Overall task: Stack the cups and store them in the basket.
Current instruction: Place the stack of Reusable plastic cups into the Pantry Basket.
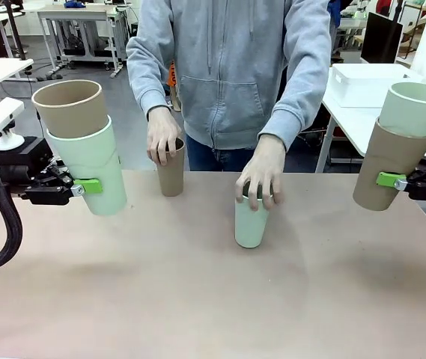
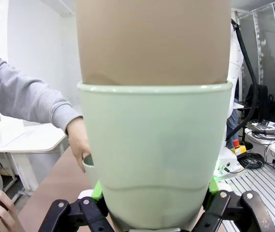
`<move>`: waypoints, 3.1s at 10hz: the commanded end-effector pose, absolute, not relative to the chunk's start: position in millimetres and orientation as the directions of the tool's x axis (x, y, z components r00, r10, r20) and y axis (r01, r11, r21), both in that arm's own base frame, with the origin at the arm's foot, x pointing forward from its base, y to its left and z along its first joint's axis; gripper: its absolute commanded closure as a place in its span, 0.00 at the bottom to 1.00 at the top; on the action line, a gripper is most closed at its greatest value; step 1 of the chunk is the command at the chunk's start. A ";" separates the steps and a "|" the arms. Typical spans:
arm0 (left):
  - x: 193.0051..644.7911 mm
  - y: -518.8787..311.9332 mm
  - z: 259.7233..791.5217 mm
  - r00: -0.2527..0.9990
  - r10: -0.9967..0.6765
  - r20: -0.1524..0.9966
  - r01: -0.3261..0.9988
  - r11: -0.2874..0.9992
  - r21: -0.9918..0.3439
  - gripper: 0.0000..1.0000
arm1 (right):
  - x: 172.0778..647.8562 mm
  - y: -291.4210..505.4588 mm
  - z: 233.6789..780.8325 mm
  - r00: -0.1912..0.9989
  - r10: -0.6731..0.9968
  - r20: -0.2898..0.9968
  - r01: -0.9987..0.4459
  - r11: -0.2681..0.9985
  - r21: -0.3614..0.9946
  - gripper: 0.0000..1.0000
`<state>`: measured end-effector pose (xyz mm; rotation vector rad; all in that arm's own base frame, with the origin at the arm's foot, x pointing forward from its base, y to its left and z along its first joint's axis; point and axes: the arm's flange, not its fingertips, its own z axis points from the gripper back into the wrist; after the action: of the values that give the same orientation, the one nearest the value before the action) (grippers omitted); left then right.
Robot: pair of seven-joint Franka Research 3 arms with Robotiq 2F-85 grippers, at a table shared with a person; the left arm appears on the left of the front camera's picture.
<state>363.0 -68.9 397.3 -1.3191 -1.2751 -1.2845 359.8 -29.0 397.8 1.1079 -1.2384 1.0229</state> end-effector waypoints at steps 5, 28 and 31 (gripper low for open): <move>362.5 -69.4 399.4 -0.070 0.098 0.993 0.992 -0.097 0.079 0.15 | 359.7 -29.7 399.3 0.060 -0.007 0.998 -0.981 0.183 0.060 0.16; 362.5 -69.4 399.4 -0.070 0.098 0.993 0.992 -0.097 0.079 0.15 | 359.7 -29.7 399.3 0.060 -0.007 0.998 -0.981 0.183 0.060 0.16; 362.5 -69.4 399.4 -0.070 0.098 0.993 0.992 -0.097 0.079 0.15 | 359.7 -29.7 399.3 0.060 -0.007 0.998 -0.981 0.183 0.060 0.16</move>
<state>363.2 -68.9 396.7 -1.3152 -1.2734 -1.2847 360.2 -29.1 395.3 1.1097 -1.2344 1.0190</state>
